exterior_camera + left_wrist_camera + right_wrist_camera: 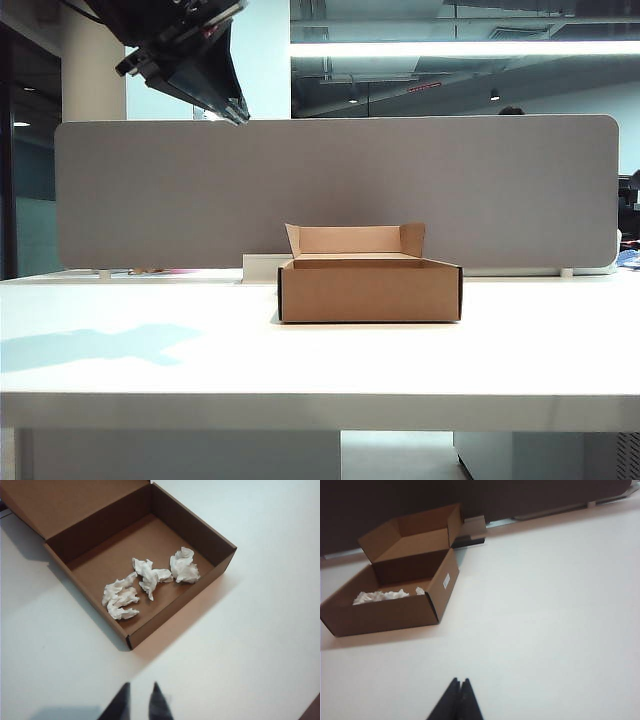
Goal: Pick up all the paper balls on the table and put them in the paper box.
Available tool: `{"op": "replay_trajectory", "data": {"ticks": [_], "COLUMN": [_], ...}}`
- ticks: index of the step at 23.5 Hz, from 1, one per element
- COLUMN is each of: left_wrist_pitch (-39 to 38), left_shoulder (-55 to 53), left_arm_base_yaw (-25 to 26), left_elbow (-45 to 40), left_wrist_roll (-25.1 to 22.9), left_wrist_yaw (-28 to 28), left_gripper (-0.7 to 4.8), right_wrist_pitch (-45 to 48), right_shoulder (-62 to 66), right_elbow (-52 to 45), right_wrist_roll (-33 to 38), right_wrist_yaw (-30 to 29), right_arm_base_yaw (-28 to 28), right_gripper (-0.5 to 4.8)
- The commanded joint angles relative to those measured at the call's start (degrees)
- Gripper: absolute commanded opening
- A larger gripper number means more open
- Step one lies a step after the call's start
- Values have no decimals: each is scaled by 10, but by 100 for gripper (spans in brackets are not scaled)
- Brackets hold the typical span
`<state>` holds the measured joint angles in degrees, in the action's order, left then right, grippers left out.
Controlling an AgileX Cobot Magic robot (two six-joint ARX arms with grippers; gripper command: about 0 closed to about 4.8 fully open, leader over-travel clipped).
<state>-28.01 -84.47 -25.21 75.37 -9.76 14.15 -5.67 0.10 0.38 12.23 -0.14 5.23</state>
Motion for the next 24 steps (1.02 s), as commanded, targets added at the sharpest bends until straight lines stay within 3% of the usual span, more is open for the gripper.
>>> {"op": "replay_trajectory", "data": {"ticks": [1, 4, 5, 10, 17, 24], "left_wrist_pitch": [-2, -7, -8, 13, 51, 78], "left_shoulder": [10, 19, 25, 70, 222, 476], "left_arm_base_yaw": [-1, 0, 0, 21, 128, 211], "left_elbow": [2, 1, 1, -16, -150, -308], "left_wrist_roll": [-13, -28, -38, -33, -18, -18], "left_wrist_yaw": [2, 0, 0, -7, -35, -49], "left_gripper": [48, 42, -4, -6, -6, -6], "right_wrist_pitch": [-4, -23, -28, -31, -31, -31], "right_shoulder": [-1, -1, -1, -1, -1, -1], "right_elbow": [-3, -3, -3, -3, -3, -3], "right_wrist_roll": [-7, -6, -6, -6, -6, -6], "right_wrist_yaw": [0, 0, 1, 0, 1, 1], "right_arm_base_yaw": [1, 1, 1, 1, 1, 1], "right_gripper": [-1, -1, -1, -1, -1, -1]}}
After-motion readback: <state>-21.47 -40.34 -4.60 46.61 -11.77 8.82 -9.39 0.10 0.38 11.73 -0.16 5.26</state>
